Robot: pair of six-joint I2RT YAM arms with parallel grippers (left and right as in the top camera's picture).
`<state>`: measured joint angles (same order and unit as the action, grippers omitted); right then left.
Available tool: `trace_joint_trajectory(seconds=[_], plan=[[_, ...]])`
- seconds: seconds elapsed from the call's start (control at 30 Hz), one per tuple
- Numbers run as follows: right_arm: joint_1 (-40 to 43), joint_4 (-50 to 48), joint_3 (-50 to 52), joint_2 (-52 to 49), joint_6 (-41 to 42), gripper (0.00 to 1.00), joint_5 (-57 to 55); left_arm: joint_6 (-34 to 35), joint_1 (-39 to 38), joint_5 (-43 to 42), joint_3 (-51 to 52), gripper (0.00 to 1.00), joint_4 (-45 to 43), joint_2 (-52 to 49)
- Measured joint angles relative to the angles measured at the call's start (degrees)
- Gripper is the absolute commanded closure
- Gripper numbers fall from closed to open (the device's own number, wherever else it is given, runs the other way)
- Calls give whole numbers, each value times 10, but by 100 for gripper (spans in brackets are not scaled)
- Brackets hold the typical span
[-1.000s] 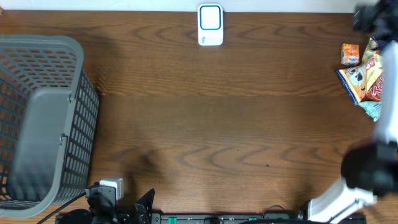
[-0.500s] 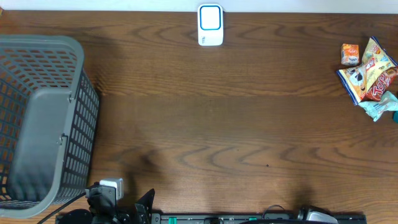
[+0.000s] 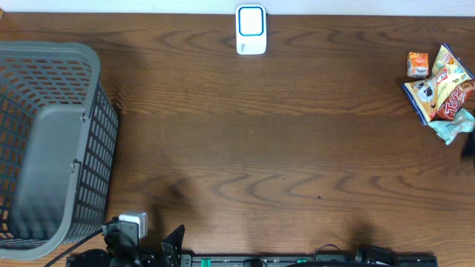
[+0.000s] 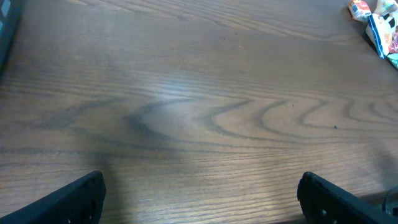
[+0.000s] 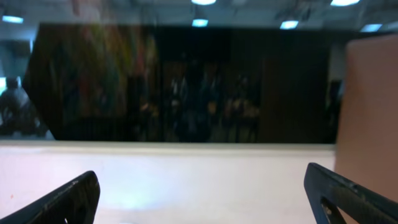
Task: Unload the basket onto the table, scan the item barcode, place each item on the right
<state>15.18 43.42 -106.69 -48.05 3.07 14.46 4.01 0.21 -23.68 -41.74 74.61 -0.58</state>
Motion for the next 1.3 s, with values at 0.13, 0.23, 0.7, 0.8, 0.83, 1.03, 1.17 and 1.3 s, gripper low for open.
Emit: trace_joint_trajectory(seconds=[0.13,0.23,0.7,0.8,0.83,1.03,1.17,1.3], plan=[[0,-28,48,68,0,1,-37,0,0,0,0,3,0,0],[0,-44,77,105,0,1,-84,0,0,0,0,2,0,0],[0,-38,96,288,1,1,-248,0,0,0,0,2,0,0],[0,7,93,316,2,1,-262,0,0,0,0,2,0,0],[0,25,93,324,2,1,-267,0,0,0,0,2,0,0],[0,83,93,333,16,1,-282,0,0,0,0,2,0,0],[0,176,105,333,34,1,-273,0,0,0,0,2,0,0],[-1,215,154,334,41,1,-249,0,0,0,0,2,0,0]])
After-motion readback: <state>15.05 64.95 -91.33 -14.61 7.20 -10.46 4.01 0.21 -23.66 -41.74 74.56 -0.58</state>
